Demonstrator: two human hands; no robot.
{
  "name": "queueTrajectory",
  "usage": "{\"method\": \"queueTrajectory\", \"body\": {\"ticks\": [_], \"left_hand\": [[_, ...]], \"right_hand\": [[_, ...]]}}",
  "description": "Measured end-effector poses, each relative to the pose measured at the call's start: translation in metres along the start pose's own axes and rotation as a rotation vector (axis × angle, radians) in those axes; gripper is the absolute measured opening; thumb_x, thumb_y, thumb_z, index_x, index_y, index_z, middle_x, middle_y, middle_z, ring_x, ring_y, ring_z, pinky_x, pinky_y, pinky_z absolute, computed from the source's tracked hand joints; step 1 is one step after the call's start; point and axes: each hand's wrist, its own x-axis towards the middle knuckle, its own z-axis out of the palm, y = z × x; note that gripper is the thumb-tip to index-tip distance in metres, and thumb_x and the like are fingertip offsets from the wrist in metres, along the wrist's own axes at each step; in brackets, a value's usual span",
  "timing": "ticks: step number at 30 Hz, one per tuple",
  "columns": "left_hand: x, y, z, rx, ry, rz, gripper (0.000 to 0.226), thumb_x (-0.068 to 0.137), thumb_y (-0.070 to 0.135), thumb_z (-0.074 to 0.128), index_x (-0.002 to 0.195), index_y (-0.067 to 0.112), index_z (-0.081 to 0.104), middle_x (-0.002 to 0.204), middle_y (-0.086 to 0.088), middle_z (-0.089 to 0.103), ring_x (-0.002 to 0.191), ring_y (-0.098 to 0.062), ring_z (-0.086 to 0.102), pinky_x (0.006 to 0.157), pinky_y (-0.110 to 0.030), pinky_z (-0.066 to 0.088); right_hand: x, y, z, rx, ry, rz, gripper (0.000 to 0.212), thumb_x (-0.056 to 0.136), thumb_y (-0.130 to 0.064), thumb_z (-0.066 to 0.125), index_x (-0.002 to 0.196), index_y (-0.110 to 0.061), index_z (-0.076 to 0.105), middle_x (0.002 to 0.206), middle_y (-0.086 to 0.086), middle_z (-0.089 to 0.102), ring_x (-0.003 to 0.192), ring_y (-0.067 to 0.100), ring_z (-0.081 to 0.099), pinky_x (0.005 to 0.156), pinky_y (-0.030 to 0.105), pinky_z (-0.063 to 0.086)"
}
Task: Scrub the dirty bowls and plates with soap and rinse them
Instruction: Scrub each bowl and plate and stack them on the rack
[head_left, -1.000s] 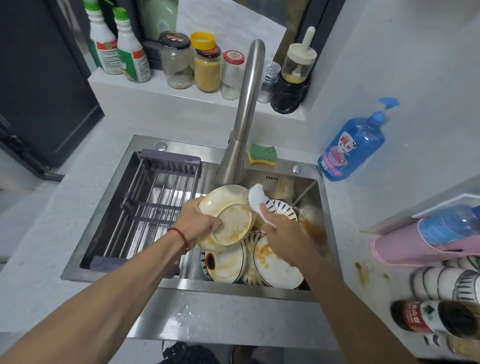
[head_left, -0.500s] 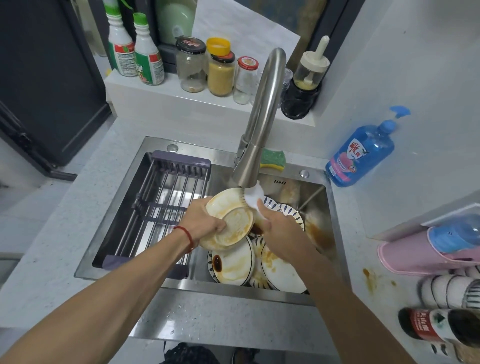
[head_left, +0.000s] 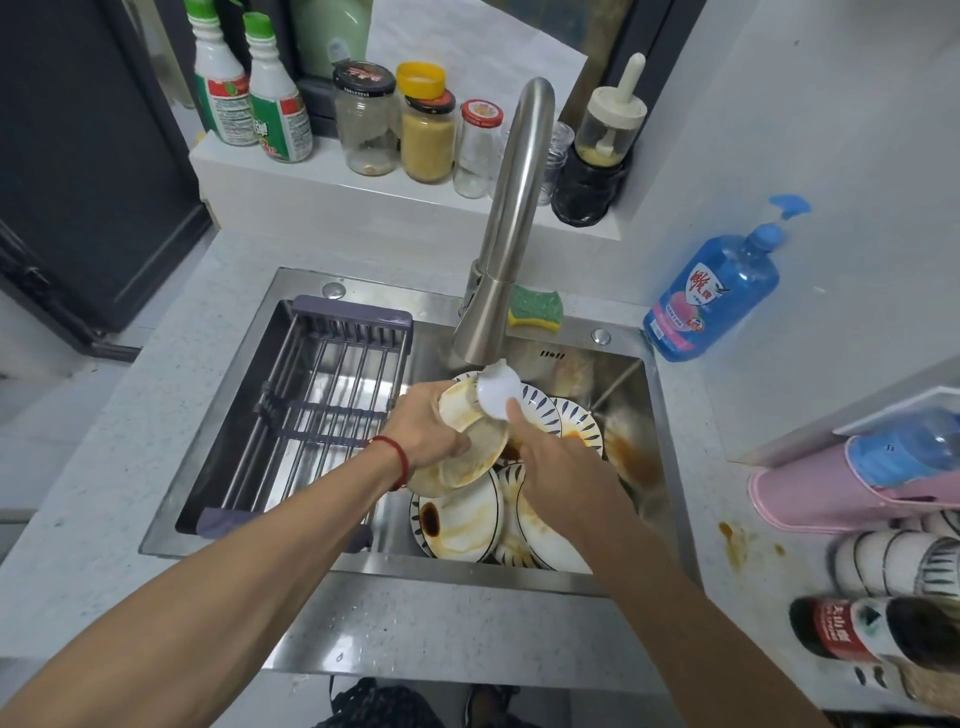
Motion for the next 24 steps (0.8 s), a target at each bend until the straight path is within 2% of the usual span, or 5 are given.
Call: {"method": "queueTrajectory", "body": {"ticks": [5,10,16,20,24], "left_hand": [[0.002,-0.007,-0.002,-0.077,-0.028,0.005,0.065,0.041,0.002,0.069,0.099,0.028,0.077,0.094,-0.005,0.078,0.095,-0.029,0.074,0.079,-0.052,0.064],[-0.002,-0.012,-0.015,-0.086,-0.025,0.011,0.063,0.049,-0.005,0.077,0.105,0.023,0.076,0.1,-0.006,0.078,0.1,-0.027,0.074,0.082,-0.053,0.063],[-0.008,-0.023,-0.033,-0.279,0.036,-0.024,0.065,0.058,-0.027,0.07,0.109,0.013,0.072,0.105,-0.014,0.076,0.101,-0.032,0.073,0.075,-0.049,0.064],[-0.012,-0.033,-0.047,-0.45,0.109,-0.078,0.078,0.044,-0.012,0.072,0.117,0.016,0.071,0.112,-0.015,0.075,0.106,-0.036,0.072,0.078,-0.057,0.063],[-0.016,-0.037,-0.066,-0.604,0.227,-0.111,0.075,0.058,-0.026,0.065,0.124,0.011,0.067,0.114,-0.014,0.073,0.103,-0.033,0.071,0.072,-0.047,0.064]], "right_hand": [[-0.006,-0.003,0.008,0.007,0.015,-0.055,0.07,0.103,-0.014,0.042,0.16,-0.042,0.012,0.075,-0.003,0.052,0.072,0.023,0.054,0.06,0.04,0.046],[0.008,0.009,0.008,0.279,-0.02,0.037,0.061,0.106,-0.014,0.038,0.161,-0.037,0.024,0.089,-0.001,0.058,0.079,0.019,0.054,0.077,0.036,0.047],[0.02,0.01,0.01,0.5,-0.046,0.152,0.054,0.106,-0.017,0.037,0.155,-0.042,0.038,0.089,0.002,0.064,0.046,0.01,0.043,0.036,0.019,0.034],[0.026,0.004,0.013,0.506,-0.056,0.214,0.052,0.108,-0.02,0.036,0.155,-0.043,0.037,0.103,0.004,0.06,0.055,0.009,0.044,0.037,0.02,0.036],[0.029,-0.014,0.028,0.477,-0.108,0.174,0.052,0.109,-0.022,0.036,0.156,-0.045,0.034,0.124,0.006,0.056,0.065,0.006,0.045,0.043,0.017,0.035]]}}
